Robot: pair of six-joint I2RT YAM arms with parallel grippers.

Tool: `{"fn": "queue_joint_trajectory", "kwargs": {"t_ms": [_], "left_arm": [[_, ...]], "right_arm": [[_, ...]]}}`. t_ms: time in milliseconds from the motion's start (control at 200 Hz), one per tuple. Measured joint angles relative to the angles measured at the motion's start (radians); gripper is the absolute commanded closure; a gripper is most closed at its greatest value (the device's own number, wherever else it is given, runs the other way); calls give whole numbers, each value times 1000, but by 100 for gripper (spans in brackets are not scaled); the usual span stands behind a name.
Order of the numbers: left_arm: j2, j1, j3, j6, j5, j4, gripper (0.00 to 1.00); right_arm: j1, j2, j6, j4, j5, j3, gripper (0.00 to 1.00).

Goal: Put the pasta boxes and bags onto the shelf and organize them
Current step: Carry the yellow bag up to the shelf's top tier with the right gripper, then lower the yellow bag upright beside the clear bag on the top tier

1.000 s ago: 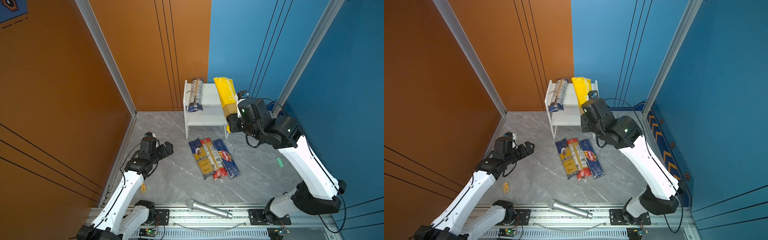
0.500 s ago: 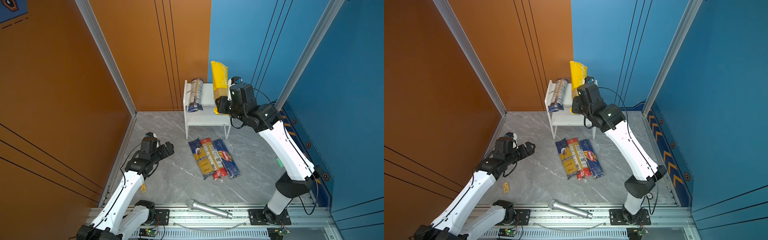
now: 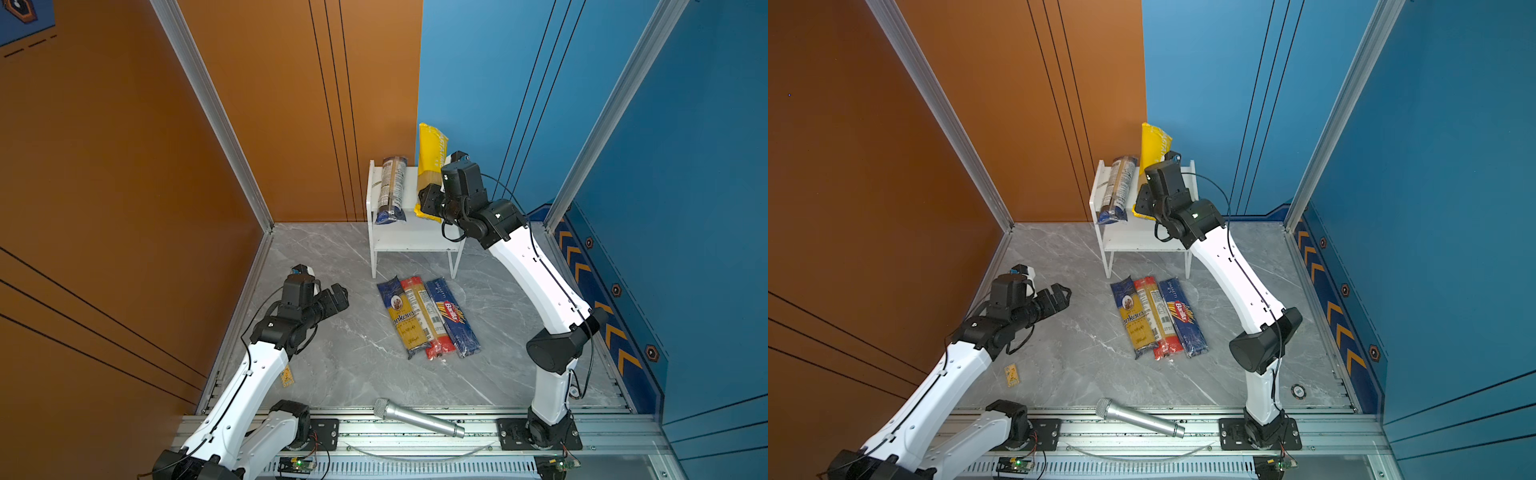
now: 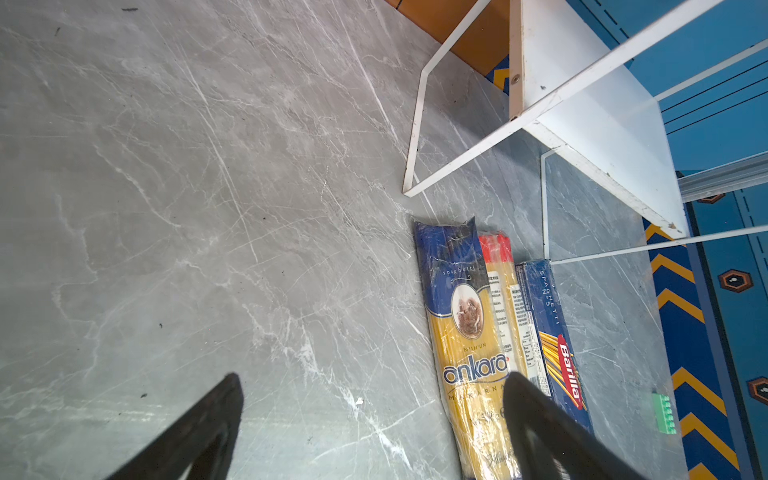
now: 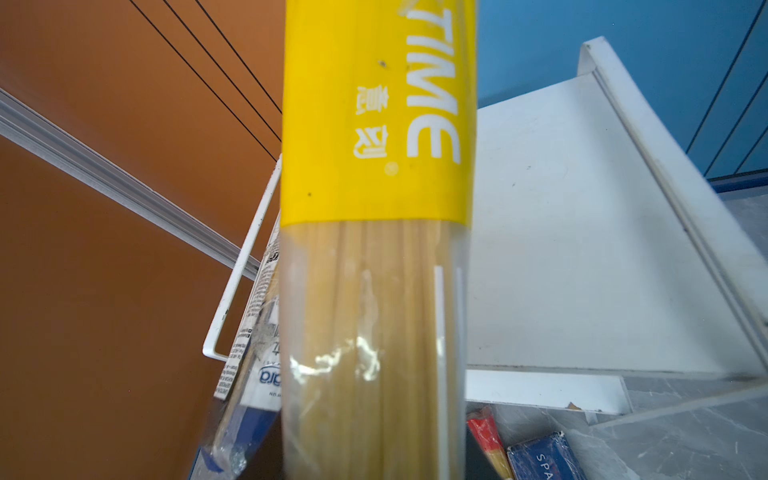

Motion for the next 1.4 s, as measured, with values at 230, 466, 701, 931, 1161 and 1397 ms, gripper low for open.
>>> {"fn": "queue_joint_trajectory", "kwargs": {"t_ms": [230,466,701,931,1161,1397], "left_arm": [[0,0,0,0,0,0,2],[0,0,0,0,0,0,2],[0,0,0,0,0,14,2],[0,0,0,0,-3,14,2],[0,0,0,0,-4,14,2],[0,0,0,0,-4,14,2]], "right_arm": [[-5,16,15,20,-2,13,100],[-17,45,26,30,-13,13,100],[-26,74,26,29,-53,13,100],[-26,83,26,29,-56,13,100],[-27,83,26,27,-55,13,93],[-31,84,26,27,-55,13,91]]}}
